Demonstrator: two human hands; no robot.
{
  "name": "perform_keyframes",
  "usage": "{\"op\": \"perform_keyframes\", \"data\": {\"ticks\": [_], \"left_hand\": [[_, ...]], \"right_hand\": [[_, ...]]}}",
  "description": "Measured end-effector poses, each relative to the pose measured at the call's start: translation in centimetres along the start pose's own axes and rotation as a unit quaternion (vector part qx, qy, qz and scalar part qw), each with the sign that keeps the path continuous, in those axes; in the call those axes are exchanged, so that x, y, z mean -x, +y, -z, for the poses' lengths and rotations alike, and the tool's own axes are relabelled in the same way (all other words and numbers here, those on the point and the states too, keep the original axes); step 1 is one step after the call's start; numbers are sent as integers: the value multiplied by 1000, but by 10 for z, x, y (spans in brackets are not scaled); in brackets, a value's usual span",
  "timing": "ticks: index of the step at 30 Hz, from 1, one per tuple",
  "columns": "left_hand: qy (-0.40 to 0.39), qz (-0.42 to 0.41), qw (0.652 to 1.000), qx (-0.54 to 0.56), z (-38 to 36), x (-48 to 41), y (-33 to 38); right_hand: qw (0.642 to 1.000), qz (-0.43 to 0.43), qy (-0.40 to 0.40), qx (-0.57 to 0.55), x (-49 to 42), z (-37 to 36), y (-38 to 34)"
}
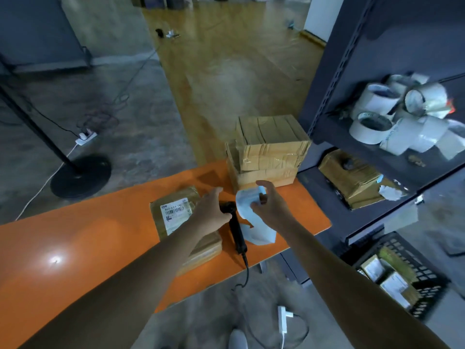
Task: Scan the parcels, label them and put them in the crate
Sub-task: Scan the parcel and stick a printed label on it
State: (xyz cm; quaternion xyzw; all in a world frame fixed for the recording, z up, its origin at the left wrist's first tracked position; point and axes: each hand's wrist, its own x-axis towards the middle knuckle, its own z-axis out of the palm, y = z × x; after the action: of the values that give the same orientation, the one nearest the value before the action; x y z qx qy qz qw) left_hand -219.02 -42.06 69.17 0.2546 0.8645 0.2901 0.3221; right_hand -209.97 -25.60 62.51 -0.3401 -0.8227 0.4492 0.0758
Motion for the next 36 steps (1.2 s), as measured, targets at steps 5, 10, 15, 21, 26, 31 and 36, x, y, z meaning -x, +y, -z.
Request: {"op": "perform_keyframes", "data": {"ticks": [5,10,15,21,26,31,36], "left_hand": [[-36,10,993,116,43,100,44],[90,-47,969,227,50,94,15],[79,-37,980,180,61,6,-20],[109,-100,978,146,61,-6,-52],[115,-119,979,121,68,0,-61],[131,-125,977,108,71,3,-69],[139,-132,976,107,71,3,-73]], "right_hand": [[995,67,-46,-58,11,5,-43],[987,88,-76,-110,20,-5,-73],[983,111,-90,-111,21,-15,-89],[985,99,-77,-117,17,-29,-100],[988,137,-55,-48,16,-35,-112],[988,144,-55,-29,14,-37,-117],[988,152,-43,2,16,-39,-124]]}}
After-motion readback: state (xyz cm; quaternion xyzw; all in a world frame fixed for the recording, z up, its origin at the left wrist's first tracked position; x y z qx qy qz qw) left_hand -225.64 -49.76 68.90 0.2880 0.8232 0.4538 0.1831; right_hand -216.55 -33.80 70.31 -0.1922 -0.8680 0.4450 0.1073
